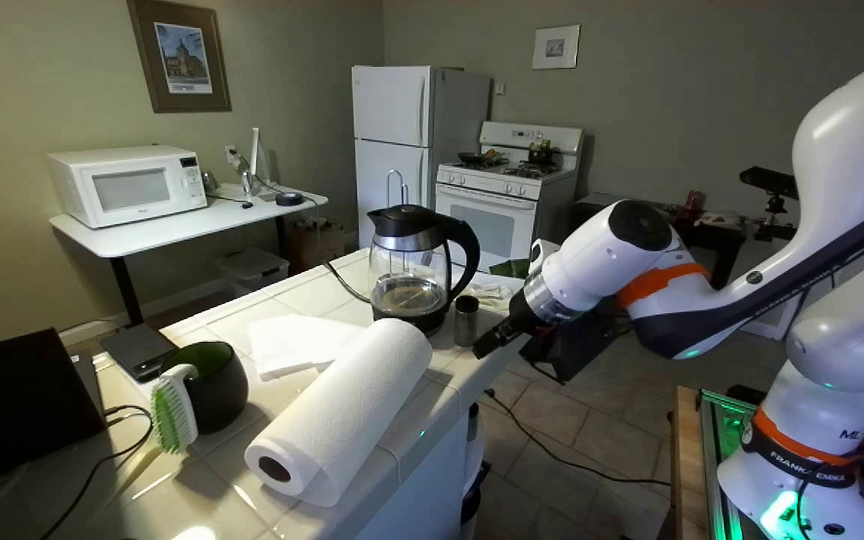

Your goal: Move the bottle to the other side of the paper towel roll

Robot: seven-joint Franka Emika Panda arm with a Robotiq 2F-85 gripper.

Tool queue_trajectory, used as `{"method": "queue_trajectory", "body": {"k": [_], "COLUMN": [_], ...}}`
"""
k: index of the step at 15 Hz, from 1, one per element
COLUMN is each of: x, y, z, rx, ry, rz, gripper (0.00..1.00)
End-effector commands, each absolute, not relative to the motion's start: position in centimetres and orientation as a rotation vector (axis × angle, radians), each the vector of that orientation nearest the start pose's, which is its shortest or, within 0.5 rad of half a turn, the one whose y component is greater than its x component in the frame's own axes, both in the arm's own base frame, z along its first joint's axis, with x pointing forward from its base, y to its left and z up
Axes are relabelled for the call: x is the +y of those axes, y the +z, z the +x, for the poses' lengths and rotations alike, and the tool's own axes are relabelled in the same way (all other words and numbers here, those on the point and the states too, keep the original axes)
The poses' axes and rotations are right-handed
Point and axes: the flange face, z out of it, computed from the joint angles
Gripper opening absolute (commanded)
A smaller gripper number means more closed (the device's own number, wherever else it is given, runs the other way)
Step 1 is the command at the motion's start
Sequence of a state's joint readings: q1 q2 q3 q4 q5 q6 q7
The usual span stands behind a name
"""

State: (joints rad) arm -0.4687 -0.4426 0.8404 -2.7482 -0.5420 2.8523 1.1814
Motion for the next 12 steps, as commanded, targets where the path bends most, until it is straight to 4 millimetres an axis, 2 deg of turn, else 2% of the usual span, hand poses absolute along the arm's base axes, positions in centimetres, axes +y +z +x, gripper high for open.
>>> {"method": "queue_trajectory", "body": {"k": [1,7,12], "x": [15.9,14.3,14.9], "y": [34.2,33.9,32.8], "z": [38.7,39.9,41.1], "rx": [0.532,0.594,0.490], "ry": [-1.095,-1.206,-1.336], "rz": [-3.015,-2.961,-2.972], "gripper": [1.00,1.00,1.00]}}
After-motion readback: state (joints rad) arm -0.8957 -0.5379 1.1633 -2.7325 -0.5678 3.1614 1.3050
